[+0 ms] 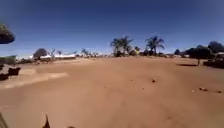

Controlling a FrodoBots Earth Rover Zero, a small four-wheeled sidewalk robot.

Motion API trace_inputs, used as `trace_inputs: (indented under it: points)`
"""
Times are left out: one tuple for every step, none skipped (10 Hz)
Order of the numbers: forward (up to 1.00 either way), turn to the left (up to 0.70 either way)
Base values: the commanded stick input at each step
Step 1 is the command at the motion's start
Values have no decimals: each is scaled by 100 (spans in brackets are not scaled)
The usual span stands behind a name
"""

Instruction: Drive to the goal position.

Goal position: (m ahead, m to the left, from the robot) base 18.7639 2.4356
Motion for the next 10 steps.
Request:
trace_inputs:
  points:
    - [70, 0]
    - [70, 0]
    - [70, 0]
    - [70, 0]
    - [70, 0]
    - [70, 0]
    - [70, 0]
    - [70, 0]
    - [70, 0]
    - [70, 0]
